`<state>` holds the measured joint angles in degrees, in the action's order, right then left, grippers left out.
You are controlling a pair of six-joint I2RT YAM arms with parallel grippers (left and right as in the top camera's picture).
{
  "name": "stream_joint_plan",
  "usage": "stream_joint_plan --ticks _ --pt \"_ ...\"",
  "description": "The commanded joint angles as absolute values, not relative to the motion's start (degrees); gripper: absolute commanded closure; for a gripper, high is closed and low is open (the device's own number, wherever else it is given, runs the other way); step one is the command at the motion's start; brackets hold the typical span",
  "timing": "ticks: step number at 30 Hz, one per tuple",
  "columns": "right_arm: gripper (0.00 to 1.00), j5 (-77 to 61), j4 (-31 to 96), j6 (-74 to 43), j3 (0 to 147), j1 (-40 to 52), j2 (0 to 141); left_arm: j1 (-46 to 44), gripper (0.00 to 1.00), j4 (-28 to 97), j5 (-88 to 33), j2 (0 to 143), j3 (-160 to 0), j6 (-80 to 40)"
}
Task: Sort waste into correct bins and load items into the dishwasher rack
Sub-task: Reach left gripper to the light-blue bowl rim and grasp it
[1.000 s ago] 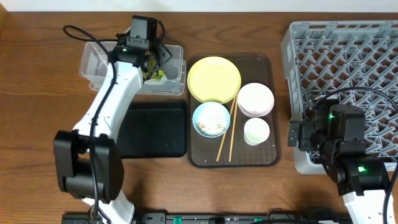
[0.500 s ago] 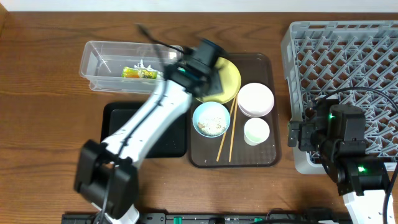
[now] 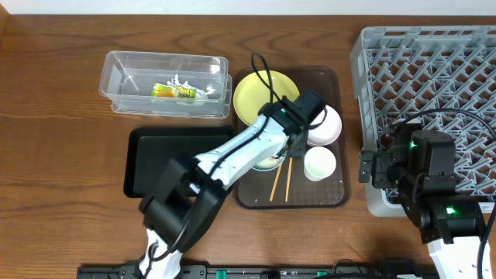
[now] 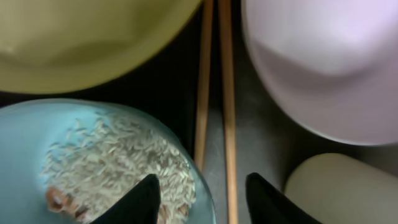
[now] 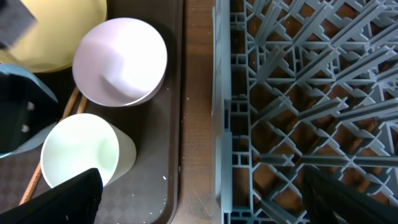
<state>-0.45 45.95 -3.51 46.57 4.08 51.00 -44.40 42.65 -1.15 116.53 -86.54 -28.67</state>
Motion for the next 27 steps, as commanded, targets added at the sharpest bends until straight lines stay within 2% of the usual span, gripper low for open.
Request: stream_joint_plan --ticks 1,4,9,18,20,24,27 --pt "0.01 -0.7 46.1 -4.2 47.8 4.4 51.0 -44.2 0.54 42.4 -0.6 118.0 -86.5 -28.1" --pt "0.01 -0.7 46.1 -4.2 47.8 4.4 51.0 -44.2 0.56 41.4 -0.6 118.3 -86.5 -28.1" --pt "0.01 -0.7 46.1 -4.2 47.8 4.4 51.0 -44.2 0.69 41.1 -0.6 118.4 -86.5 -28.1" --pt "0.01 -0.7 46.1 -4.2 47.8 4.4 51.0 -44.3 0.72 41.5 -0.6 119.4 -86.5 -28.1" --pt "0.01 -0.7 46.1 -4.2 47.8 4.4 51.0 -44.3 0.78 41.6 -0.6 119.5 -86.5 -28.1" --pt "0.01 -0.7 46.1 -4.2 47.8 4.4 51.0 -44.3 0.81 41.8 -0.6 119.5 -86.5 -28.1" --pt "0.01 -0.7 46.1 -4.2 47.8 4.4 51.0 -44.3 0.89 42.8 -0.6 119.5 -86.5 -28.1"
